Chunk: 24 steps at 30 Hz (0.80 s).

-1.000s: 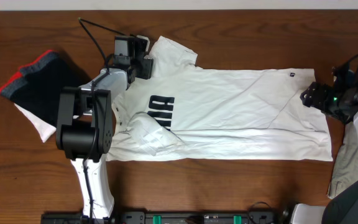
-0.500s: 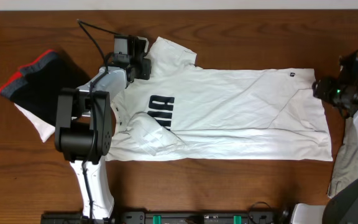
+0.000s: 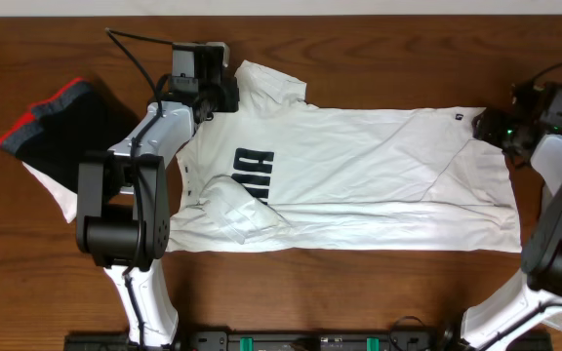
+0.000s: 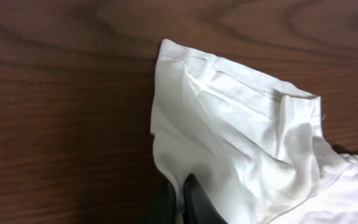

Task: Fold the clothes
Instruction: 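Grasp the t-shirt's top corners with both grippers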

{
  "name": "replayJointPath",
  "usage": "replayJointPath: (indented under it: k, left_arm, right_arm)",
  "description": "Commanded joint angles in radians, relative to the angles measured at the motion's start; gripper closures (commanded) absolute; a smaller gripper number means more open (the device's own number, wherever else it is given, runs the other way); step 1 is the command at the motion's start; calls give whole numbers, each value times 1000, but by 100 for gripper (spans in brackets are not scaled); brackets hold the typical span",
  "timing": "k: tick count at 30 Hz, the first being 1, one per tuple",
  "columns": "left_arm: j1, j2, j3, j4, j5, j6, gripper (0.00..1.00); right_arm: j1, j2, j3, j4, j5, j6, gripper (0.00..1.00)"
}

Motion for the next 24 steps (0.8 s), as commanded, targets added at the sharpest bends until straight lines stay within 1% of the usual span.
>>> replayJointPath:
  k: [1, 5, 9, 14, 18, 24]
  left_arm:
    - [2, -11, -1, -8, 26, -18, 94]
    - [2, -11, -1, -18, 25, -18, 94]
    - [2, -11, -1, -18, 25, -18, 94]
    - [2, -11, -2, -18, 25, -18, 94]
    - [2, -11, -4, -18, 25, -18, 94]
    - [2, -10, -8, -21, 24, -18, 94]
  right_arm:
    - [8, 44, 11, 52, -42, 46, 42]
    - [8, 67, 11, 78, -29, 46, 42]
    - [8, 68, 11, 74, 21, 47, 42]
    - [8, 76, 11, 70, 27, 47, 42]
    - [8, 80, 11, 43, 76, 47, 42]
    - [8, 80, 11, 21, 79, 46, 42]
